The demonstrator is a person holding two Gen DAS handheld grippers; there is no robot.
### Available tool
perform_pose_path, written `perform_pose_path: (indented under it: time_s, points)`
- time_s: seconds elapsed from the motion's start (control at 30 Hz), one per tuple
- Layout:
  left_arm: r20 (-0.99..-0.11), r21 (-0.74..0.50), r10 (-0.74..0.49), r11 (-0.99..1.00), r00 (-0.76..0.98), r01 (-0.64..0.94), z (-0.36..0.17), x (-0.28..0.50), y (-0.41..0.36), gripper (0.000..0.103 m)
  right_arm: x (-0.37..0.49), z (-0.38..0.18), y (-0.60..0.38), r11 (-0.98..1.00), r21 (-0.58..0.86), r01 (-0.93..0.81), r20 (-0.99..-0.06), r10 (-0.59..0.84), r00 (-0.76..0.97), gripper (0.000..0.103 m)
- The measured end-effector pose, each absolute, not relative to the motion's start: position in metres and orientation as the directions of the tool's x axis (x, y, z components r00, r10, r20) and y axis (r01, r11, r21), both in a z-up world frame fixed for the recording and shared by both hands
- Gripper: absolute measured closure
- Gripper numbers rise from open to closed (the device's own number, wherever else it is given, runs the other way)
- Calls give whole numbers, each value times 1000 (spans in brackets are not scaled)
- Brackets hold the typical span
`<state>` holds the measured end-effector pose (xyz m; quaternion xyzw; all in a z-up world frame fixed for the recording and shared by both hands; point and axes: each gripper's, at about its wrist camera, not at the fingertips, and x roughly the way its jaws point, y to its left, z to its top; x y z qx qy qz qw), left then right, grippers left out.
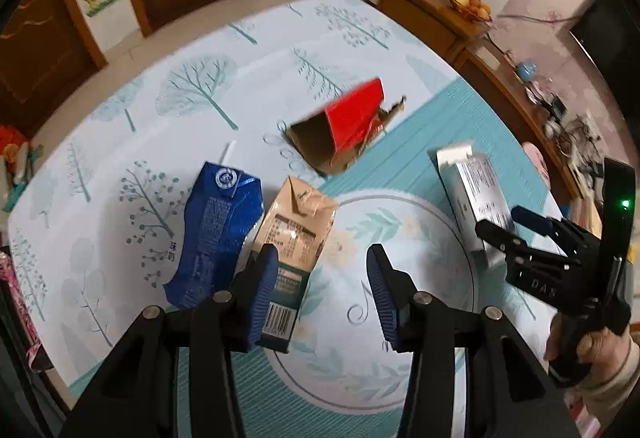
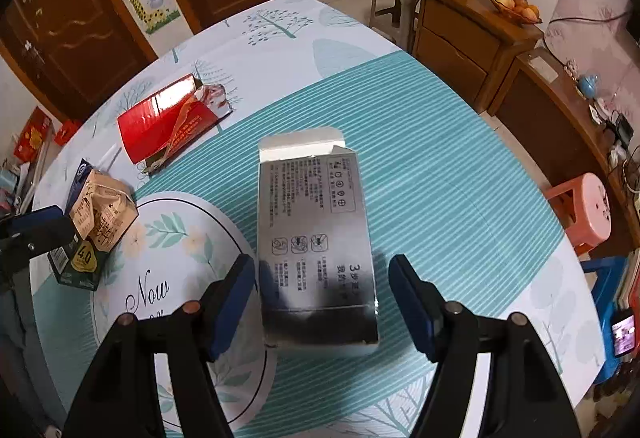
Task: Collect trash
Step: 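Grasp the silver box with the right tool while the left tool grasps the brown carton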
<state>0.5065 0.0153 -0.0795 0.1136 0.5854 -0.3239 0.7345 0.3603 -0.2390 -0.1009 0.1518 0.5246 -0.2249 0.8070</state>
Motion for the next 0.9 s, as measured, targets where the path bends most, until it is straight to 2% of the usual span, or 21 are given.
perform_pose_path:
  time_s: [0.07, 0.4, 0.53, 0.83, 0.9]
  points:
    - [-935, -226, -346, 748, 76, 624, -83, 510, 18, 59, 356, -102, -239, 851, 19, 524, -913, -199, 357, 33]
    - [-948, -140, -297, 715, 116, 685, -89, 515, 13, 56, 349, -105, -236, 856, 50, 515, -907, -177, 382, 33]
    - [-959, -160, -279, 689, 55, 707, -102, 516, -1, 55, 352, -106, -233, 862, 52, 505, -908, -170, 383, 33]
    - [-982, -48, -166, 680, 89, 732, -129, 506, -27, 55, 360, -107, -227, 875, 34, 483, -906, -177, 385, 33]
    - [-985, -15, -135, 683, 107, 730, -134, 501, -30, 64, 362, -108, -225, 879, 37, 476, -907, -171, 385, 33]
